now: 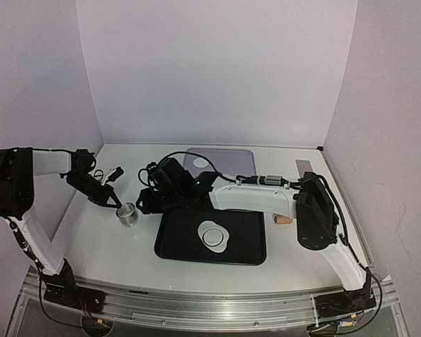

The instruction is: Roll out the dumpling wrappers from the dough

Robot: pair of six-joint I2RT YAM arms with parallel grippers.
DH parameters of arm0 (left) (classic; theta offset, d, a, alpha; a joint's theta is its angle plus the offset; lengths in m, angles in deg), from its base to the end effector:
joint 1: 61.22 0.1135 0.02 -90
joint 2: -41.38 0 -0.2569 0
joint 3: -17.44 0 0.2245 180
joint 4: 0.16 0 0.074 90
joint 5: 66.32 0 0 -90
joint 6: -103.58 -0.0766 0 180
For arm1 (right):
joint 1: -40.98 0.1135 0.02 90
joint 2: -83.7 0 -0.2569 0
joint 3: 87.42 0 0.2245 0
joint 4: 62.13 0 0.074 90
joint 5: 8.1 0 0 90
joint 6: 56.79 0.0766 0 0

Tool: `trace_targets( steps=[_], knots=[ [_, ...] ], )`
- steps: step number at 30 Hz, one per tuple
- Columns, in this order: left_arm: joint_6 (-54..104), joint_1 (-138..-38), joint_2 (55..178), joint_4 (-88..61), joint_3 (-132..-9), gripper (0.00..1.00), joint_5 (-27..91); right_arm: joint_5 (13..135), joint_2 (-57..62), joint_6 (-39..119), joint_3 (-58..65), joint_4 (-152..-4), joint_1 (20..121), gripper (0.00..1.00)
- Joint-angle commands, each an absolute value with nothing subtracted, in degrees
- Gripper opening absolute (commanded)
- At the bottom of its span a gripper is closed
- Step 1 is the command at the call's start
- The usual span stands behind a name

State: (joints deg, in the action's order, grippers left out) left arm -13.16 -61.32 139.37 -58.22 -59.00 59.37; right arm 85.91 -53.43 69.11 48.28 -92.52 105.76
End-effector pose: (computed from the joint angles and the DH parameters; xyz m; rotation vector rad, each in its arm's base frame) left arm 0.2890 -0.0452 0.1515 0.7080 2.6245 -0.7943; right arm 0.2437 0.5048 0.2034 -0.5256 2.2192 0.9257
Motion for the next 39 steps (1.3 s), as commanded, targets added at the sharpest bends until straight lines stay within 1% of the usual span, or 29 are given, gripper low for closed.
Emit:
trace_targets(
  steps=[1,10,12,15,17,22,27,29,31,33,36,39],
  knots=[
    [-15.48,-61.4,137.74,-55.58,-57.63,0.0,58.08,89.35,-45.32,66.56,43.97,-92.13,104.42,0.49],
    [-15.63,-61.6,139.18,-50.47,-55.94,0.0,54.22,99.36,-30.52,64.98,27.8,-93.23,99.32,0.51],
    [-16.37,-61.81,139.42,-49.6,-55.53,0.0,53.04,100.55,-27.78,64.63,24.94,-95.7,97.5,0.52],
    [-17.16,-61.92,139.51,-49.17,-54.92,0.01,52.43,99.97,-24.9,64.61,23.72,-103.39,93.11,0.55],
    [-17.46,-61.94,139.12,-49.13,-54.38,0.06,52.33,99.54,-23.09,63.51,23.55,-109.58,90.13,0.58],
    [-17.24,-61.94,137.93,-49.92,-54.18,0.25,52.61,101.3,-19.59,59.33,24.35,-125.75,82.95,0.71],
    [-16.41,-61.86,136.59,-52.7,-55.42,0.36,53.06,100.17,-17.06,54.53,25.09,-137.25,73.2,0.85],
    [-16.06,-61.85,135.36,-53.71,-56.13,0.41,53.55,98.67,-18.41,52.07,27.65,-142.86,67.66,0.87],
    [-15.73,-61.84,134.3,-54.76,-57.05,0.45,54.26,97.93,-21.9,49.72,32.12,-148.36,62.96,0.87],
    [-15.6,-61.84,133.68,-55.79,-58.02,0.48,54.89,99.07,-26.12,47.31,36.63,-154.18,59.56,0.88],
    [-15.82,-61.85,132.51,-56.93,-58.83,0.5,56.63,100.07,-31.03,44.03,41.89,-158.11,55.16,0.88],
    [-16.15,-61.98,131.06,-57.61,-60.19,0.52,58.54,94.13,-34.08,42.16,45.22,-159.12,50.42,0.87]
  ],
)
